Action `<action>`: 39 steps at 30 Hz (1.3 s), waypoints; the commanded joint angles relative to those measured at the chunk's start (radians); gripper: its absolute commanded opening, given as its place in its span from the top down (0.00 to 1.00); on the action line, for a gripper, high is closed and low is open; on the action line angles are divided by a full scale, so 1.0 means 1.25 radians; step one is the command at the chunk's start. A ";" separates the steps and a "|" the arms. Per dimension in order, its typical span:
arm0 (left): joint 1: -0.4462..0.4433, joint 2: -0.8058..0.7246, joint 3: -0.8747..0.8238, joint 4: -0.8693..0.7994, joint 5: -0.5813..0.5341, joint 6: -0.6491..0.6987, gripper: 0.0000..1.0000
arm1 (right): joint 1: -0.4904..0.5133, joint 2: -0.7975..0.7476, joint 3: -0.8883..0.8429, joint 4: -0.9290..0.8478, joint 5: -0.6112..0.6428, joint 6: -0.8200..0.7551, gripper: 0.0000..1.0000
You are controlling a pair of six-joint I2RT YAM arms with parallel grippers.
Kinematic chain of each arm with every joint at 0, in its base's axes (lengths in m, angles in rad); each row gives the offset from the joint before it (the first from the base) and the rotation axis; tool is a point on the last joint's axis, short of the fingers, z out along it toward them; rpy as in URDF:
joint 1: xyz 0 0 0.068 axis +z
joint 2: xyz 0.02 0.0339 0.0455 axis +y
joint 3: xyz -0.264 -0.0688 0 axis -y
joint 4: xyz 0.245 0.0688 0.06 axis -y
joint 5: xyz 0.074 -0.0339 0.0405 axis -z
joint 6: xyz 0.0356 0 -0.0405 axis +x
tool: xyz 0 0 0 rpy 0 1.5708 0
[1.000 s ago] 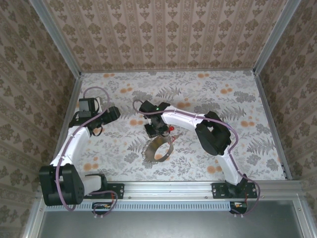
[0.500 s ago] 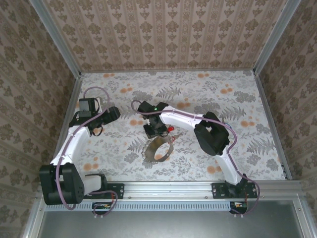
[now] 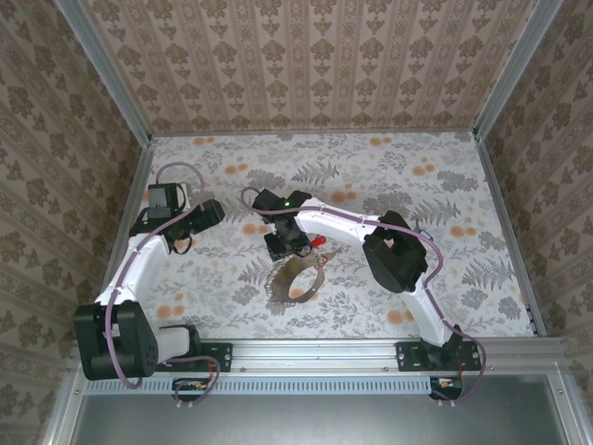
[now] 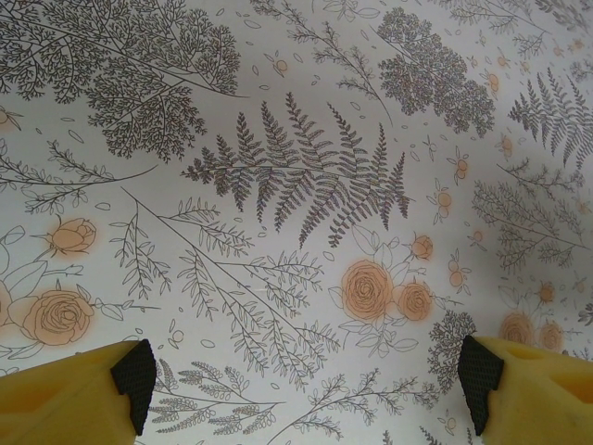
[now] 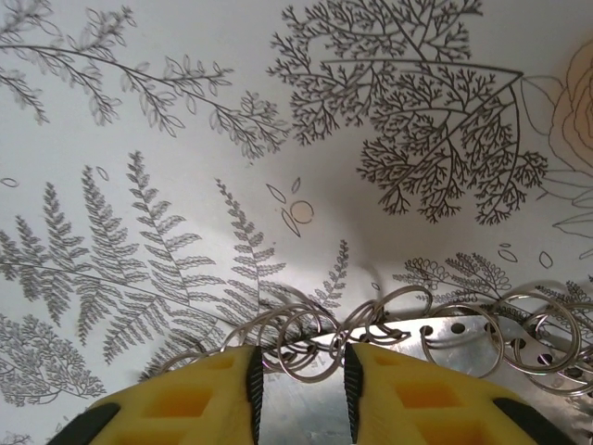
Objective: Put the keys on the keyring
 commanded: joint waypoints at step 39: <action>0.002 -0.050 -0.017 0.090 0.123 0.049 0.13 | -0.045 -0.206 -0.240 0.177 -0.084 -0.073 0.97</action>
